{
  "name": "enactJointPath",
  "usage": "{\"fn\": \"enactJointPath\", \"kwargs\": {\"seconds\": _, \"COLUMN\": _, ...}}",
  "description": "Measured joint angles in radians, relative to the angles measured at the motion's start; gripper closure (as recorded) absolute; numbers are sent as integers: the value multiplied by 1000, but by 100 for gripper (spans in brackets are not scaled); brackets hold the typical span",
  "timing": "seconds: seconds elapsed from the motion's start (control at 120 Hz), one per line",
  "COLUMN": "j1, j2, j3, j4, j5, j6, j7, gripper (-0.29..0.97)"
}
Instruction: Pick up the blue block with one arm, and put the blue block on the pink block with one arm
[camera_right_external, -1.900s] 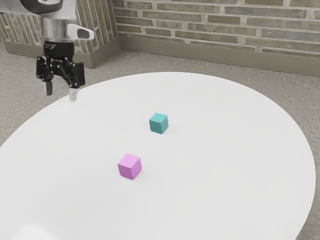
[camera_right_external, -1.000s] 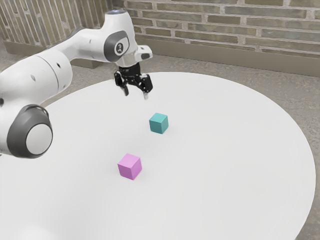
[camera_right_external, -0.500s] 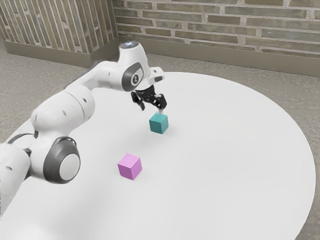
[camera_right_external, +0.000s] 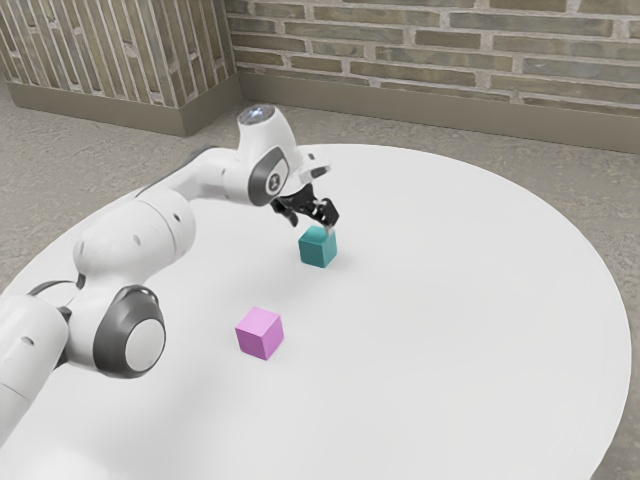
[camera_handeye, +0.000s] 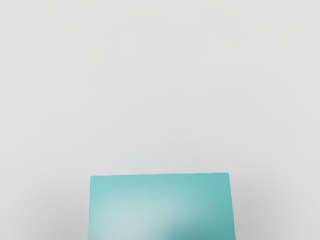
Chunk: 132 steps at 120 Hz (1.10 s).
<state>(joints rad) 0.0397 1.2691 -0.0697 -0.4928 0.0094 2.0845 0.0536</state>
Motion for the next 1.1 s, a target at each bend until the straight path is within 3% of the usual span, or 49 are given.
{"fn": "enactJointPath", "kwargs": {"seconds": 0.533, "j1": -1, "j2": 45, "j3": 0, "j4": -2, "j5": 0, "j6": 35, "j7": 20, "gripper": 1}}
{"fn": "enactJointPath", "kwargs": {"seconds": 1.1, "j1": -1, "j2": 31, "j3": -8, "j4": -17, "j5": 7, "j6": 34, "j7": 17, "gripper": 39}}
